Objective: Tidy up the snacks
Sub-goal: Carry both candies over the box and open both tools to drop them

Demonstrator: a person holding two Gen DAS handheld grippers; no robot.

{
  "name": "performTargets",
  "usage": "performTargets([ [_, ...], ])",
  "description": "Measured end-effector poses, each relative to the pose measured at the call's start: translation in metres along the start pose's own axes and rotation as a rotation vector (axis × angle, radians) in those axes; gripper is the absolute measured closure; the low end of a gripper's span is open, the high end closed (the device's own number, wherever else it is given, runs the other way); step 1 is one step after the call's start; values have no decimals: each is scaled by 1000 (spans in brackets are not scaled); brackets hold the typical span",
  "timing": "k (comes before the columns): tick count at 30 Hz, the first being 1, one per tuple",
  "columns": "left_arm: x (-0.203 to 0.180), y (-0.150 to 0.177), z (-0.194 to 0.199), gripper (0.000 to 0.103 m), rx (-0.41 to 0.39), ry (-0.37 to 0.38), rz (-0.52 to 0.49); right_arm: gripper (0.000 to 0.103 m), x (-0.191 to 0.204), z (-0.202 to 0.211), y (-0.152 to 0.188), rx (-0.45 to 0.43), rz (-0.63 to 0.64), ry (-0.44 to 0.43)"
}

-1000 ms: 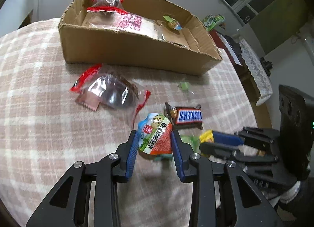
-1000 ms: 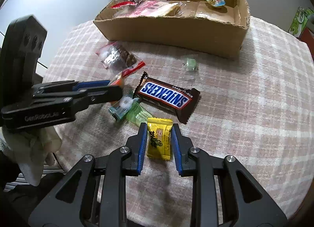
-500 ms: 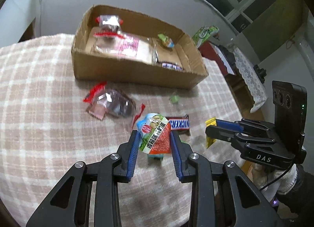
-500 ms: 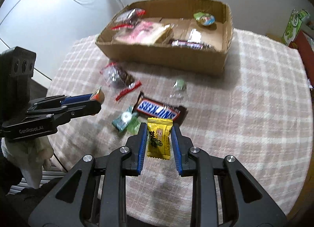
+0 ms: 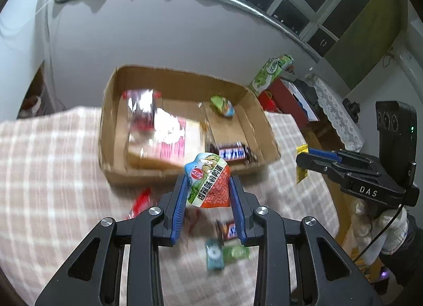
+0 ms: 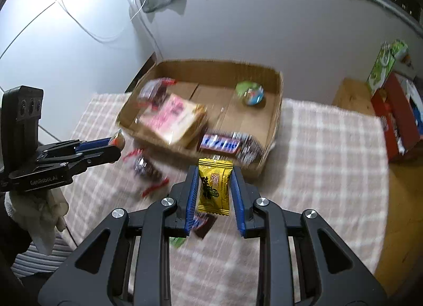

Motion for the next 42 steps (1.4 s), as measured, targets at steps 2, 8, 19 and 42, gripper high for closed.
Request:
performTargets([
  [2, -1, -8, -4, 73, -8, -8, -11, 77, -6, -2, -11, -5, 8, 11],
  [8, -2, -29, -16, 73, -18, -29, -29, 77, -21, -11, -36, -10, 10, 30],
  [19, 3, -52, -41, 73, -12, -70, -30, 77, -44, -44, -62, 18, -9, 43],
  [42, 5, -52, -47, 59, 10, -100, -23, 39, -44, -52, -61, 34, -5, 48],
])
Point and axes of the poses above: each gripper's, at about its wrist camera, not at the fingertips, and z roughly against the way its jaws point, x to its left, y to its underside, the point moved 7 cm from there along -z, roughly the way its jaws point, and after that the axes turned 12 degrees about z, right-handed, at the moved point
